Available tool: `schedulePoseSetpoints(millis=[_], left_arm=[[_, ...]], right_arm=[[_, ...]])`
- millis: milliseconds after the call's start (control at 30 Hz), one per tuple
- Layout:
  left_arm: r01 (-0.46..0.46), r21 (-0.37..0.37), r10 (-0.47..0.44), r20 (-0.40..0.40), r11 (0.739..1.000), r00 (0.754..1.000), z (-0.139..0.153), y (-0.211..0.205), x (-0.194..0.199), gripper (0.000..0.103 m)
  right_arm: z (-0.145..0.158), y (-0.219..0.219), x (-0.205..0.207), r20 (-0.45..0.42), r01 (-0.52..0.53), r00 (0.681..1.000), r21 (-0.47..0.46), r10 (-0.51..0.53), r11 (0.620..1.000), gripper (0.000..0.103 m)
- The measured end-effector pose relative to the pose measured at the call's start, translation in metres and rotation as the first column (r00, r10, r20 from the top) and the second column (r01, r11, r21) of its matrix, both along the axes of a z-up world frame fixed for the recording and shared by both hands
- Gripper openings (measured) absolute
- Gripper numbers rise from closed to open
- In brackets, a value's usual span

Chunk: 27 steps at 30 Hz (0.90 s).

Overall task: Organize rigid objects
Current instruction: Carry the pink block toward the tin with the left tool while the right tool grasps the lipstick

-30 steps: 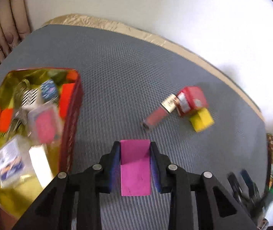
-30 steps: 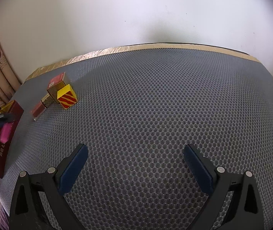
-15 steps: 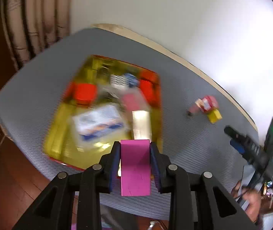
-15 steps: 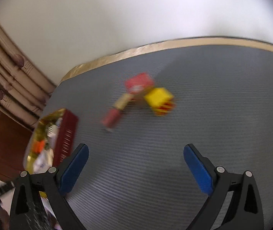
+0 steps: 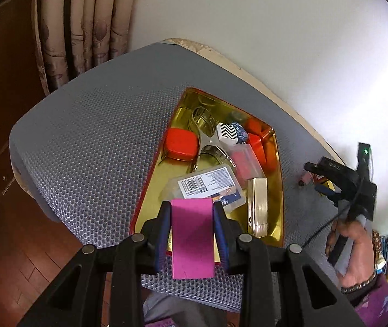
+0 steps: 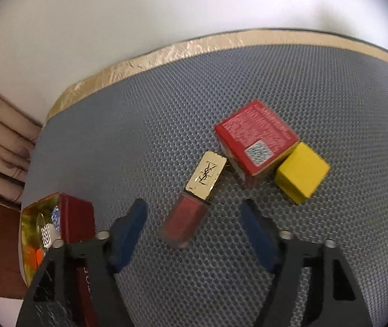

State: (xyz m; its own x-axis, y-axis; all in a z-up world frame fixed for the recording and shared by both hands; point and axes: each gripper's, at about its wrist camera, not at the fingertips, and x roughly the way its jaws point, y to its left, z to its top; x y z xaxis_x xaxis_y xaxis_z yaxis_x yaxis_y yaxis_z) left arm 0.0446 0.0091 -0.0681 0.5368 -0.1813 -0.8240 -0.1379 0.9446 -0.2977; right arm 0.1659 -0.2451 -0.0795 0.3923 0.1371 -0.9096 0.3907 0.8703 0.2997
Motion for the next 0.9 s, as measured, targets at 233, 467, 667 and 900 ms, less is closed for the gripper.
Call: schedulePoseSetpoints(millis=[233,467,667,900], left_arm=[[0.012,-0.001,-0.012,-0.02,1.0,1.0,-0.007,-0.002,0.005,0.03],[-0.008,0.002,0.008,-0.009,1.0,1.0,-0.005,0.003,0.003,0.03],[-0.018,-0.002,0.018,-0.001,1.0,1.0,-0.005,0.007,0.005,0.03],[0.081,-0.034,-0.082,-0.026,0.996,0.996,-0.005,-0.003,0.022,0.03]], right_arm=[[-0.008,0.008,0.006,-0.047,-0.007,0.999,-0.057,0.005,0.998,0.03],[-0.006,0.012,-0.005,0.002,-0.089,0.996,0.04,0.089,0.995,0.018],[0.002,-0.007,-0.048,0.06,-0.076,0.996,0.176,0.066,0.982,0.018],[0.012,-0.024,-0.085,0.106,-0.077,0.993,0.266,0.05,0.961,0.018]])
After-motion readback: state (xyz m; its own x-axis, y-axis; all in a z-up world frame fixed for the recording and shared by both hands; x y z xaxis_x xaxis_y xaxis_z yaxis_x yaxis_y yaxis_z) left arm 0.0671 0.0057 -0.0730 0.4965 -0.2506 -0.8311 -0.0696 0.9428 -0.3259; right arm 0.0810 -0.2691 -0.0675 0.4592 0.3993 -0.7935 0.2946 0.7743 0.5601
